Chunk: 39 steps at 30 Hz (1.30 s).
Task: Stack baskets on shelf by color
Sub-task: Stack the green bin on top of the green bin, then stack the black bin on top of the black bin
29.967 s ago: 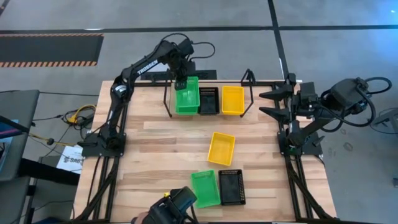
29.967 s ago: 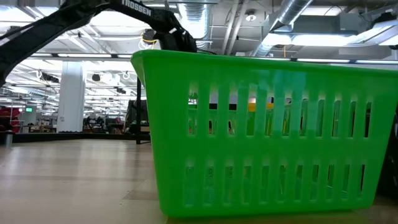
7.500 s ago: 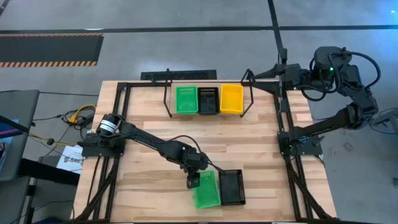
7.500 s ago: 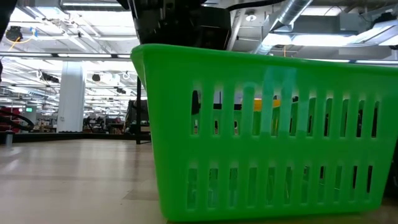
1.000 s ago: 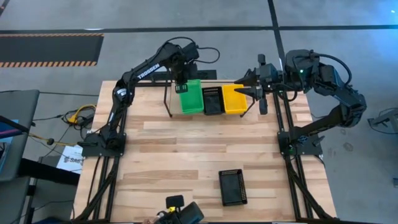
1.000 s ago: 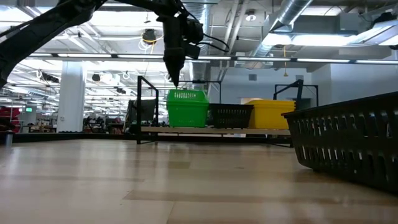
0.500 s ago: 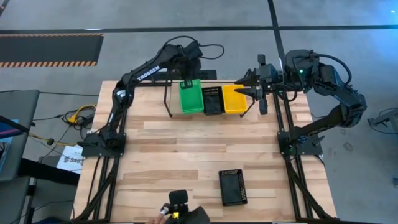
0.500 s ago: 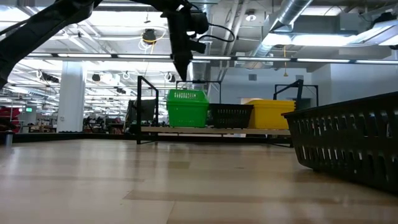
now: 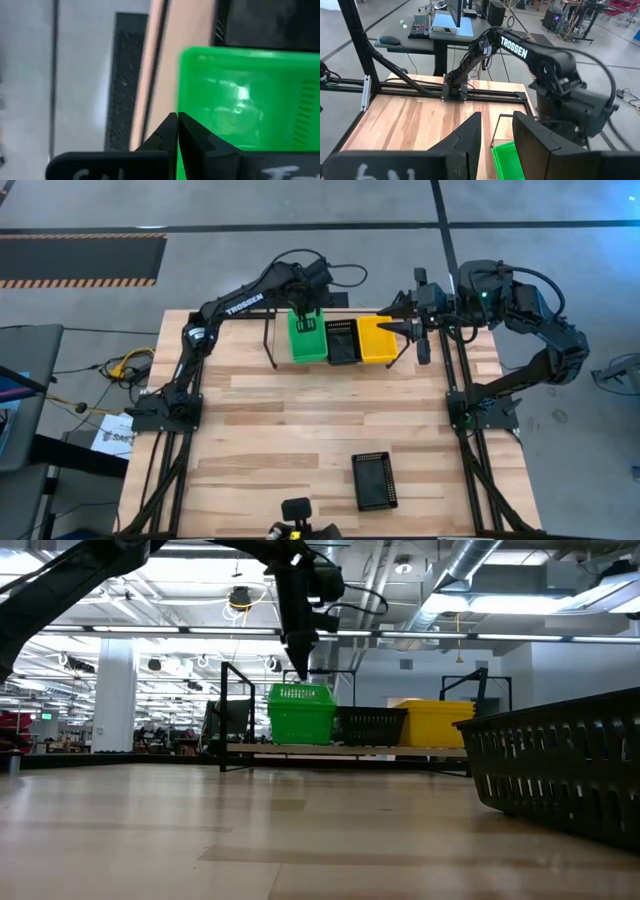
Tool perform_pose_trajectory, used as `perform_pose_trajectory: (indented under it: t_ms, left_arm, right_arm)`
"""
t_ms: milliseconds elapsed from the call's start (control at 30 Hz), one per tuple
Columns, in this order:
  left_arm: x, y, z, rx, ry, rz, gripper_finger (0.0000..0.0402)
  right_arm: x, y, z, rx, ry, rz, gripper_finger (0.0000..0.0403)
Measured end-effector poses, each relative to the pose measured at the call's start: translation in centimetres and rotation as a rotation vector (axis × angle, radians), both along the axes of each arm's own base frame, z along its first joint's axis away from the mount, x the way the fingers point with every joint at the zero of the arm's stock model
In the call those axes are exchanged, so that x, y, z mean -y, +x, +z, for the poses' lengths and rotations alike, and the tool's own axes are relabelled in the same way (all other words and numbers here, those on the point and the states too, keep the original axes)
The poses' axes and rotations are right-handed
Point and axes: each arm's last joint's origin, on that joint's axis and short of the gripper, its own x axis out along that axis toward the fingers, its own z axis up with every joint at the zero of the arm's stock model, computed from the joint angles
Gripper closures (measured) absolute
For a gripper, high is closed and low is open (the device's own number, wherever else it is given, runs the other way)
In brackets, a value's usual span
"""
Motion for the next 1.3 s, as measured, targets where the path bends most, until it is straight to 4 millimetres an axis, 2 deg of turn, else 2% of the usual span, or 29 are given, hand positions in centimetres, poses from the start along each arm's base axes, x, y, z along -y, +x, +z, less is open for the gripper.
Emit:
perform_pose_trajectory:
  t_ms: [267, 400, 467, 567, 667, 767, 933, 1133, 1300]
  left_arm:
    - [0.0, 0.3, -2.7, -0.035, -0.037, 0.007, 0.0401]
    - [-0.1, 0.4, -3.2, -0.053, 0.001, 0.016, 0.0401]
    - [-0.1, 0.4, -2.8, -0.052, 0.022, 0.021, 0.0402]
    - [0.4, 0.2, -0.8, 0.007, 0.032, 0.027, 0.0401]
    - [1.9, -0.1, 2.1, 0.082, 0.033, 0.013, 0.0401]
    - [4.3, -1.0, 5.5, 0.176, 0.047, -0.011, 0.0401]
    - [8.7, -4.0, 11.1, 0.342, 0.087, -0.022, 0.0401]
    - [14.0, -8.0, 16.1, 0.496, 0.188, 0.036, 0.0401]
    - [18.7, -11.0, 18.0, 0.563, 0.254, 0.13, 0.0401]
  right_arm:
    - [0.0, 0.0, 0.0, 0.001, 0.012, -0.003, 0.0269]
    - [0.0, 0.0, 0.0, 0.002, 0.019, -0.005, 0.0269]
    - [0.0, 0.0, 0.0, 0.002, 0.019, -0.005, 0.0269]
    - [0.0, 0.0, -0.1, -0.007, 0.02, -0.005, 0.0269]
    - [0.1, -0.2, -0.7, -0.074, 0.038, -0.015, 0.0269]
    - [0.5, -0.7, -1.6, -0.168, 0.101, -0.058, 0.0269]
    - [0.8, -0.7, -3.3, -0.338, 0.192, -0.116, 0.0269]
    - [0.9, 0.9, -6.0, -0.585, 0.261, -0.106, 0.0269]
    - [0.7, 3.7, -8.8, -0.813, 0.307, -0.068, 0.0269]
